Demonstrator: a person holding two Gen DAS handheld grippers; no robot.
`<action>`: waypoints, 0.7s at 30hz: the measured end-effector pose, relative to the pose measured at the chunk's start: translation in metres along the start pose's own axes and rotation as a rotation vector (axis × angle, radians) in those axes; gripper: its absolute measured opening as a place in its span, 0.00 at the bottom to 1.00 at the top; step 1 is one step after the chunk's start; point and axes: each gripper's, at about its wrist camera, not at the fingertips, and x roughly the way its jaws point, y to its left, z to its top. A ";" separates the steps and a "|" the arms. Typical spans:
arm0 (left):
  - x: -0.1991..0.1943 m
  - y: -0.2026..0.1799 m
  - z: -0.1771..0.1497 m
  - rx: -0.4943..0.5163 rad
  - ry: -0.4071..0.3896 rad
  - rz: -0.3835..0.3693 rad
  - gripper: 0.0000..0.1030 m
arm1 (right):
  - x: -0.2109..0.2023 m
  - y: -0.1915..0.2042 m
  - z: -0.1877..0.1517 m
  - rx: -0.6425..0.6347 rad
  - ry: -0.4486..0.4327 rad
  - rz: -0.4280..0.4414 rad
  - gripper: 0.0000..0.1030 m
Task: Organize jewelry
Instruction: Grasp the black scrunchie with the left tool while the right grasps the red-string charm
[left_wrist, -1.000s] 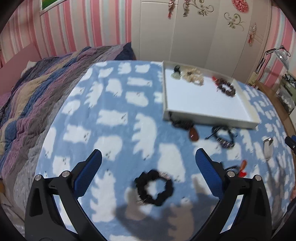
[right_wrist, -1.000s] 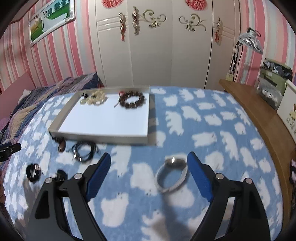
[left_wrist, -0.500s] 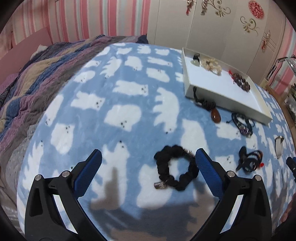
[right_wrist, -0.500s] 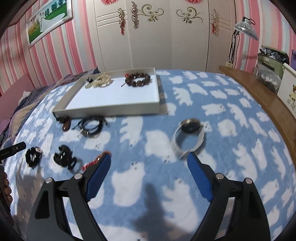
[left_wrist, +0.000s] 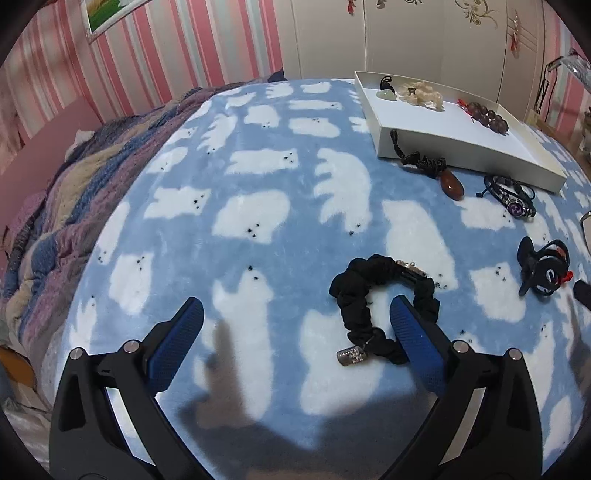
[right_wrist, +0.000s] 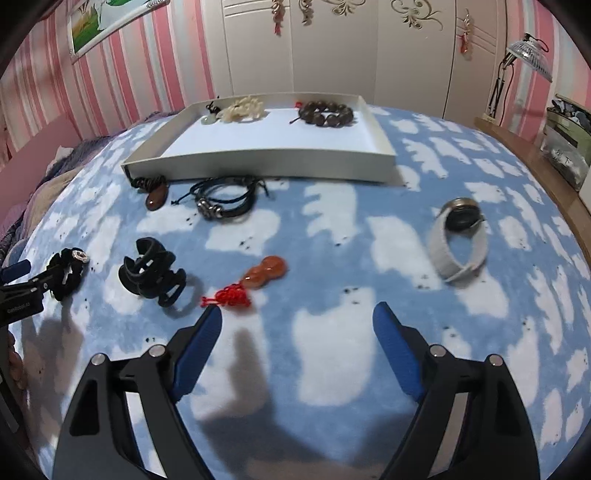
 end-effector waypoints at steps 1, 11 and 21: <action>0.001 0.002 0.001 -0.009 0.006 -0.013 0.95 | 0.001 0.002 0.000 -0.004 0.001 0.000 0.81; 0.009 0.006 -0.001 -0.042 0.032 -0.060 0.73 | 0.011 0.018 0.007 -0.036 0.023 0.016 0.58; 0.010 -0.001 -0.001 -0.016 0.022 -0.067 0.60 | 0.018 0.025 0.007 -0.061 0.043 0.028 0.26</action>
